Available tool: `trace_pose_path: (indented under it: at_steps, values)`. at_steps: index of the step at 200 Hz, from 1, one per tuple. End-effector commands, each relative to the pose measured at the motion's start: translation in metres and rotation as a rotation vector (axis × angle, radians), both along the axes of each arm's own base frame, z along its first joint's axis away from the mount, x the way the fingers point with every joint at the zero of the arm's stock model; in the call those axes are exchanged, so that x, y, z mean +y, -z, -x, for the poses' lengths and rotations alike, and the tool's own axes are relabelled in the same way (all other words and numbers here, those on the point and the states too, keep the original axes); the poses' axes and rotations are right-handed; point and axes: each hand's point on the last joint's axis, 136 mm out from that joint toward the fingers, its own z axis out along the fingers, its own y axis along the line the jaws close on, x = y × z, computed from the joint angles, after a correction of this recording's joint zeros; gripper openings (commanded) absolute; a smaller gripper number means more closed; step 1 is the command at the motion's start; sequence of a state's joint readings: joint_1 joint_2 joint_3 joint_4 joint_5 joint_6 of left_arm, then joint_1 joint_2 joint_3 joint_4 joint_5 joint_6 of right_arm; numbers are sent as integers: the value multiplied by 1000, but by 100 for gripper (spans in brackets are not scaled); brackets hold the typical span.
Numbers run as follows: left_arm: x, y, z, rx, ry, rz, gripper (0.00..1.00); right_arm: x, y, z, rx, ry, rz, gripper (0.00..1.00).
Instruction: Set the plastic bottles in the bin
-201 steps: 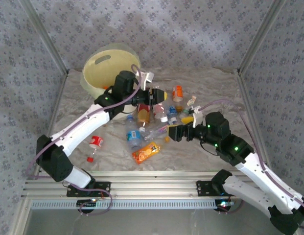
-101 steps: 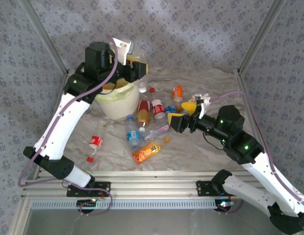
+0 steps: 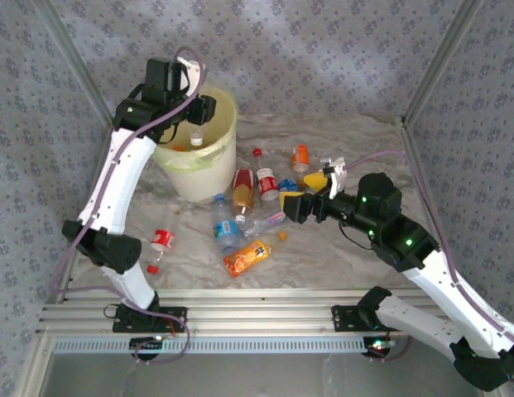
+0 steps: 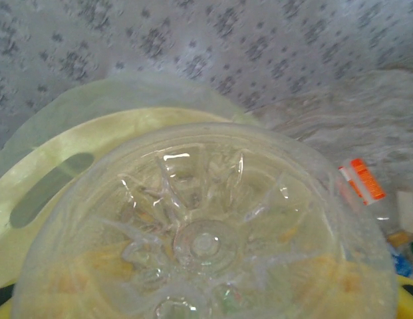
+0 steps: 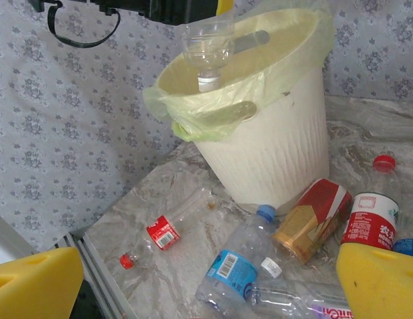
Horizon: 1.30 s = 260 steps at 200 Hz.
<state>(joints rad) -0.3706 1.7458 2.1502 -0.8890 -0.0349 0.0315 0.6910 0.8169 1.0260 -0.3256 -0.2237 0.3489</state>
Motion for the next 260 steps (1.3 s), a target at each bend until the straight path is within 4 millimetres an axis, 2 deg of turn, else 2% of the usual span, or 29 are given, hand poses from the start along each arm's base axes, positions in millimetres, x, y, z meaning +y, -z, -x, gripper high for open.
trace_pose_path:
  at_steps: [1,32,69,154,185,207,227,260]
  values:
    - [16,12,-5,42,-32,-58,54,-4,-7,-2,-20,15,11,100]
    - [23,50,-18,139,-51,-91,54,-4,-1,-4,-5,23,22,100]
    - [41,98,-36,250,-106,-97,55,-6,3,-2,10,26,31,100]
    - [43,153,-44,405,-84,-65,59,-7,15,-3,51,41,43,100]
    - [46,167,-45,447,-93,-77,60,-9,18,-5,55,56,49,100]
    - [45,169,-45,461,-98,-74,63,-12,21,-8,68,80,56,100]
    - [42,161,-45,452,-95,-51,67,-19,31,-14,101,131,92,100]
    - [38,138,-41,412,-87,-4,80,-26,49,-21,149,191,132,99]
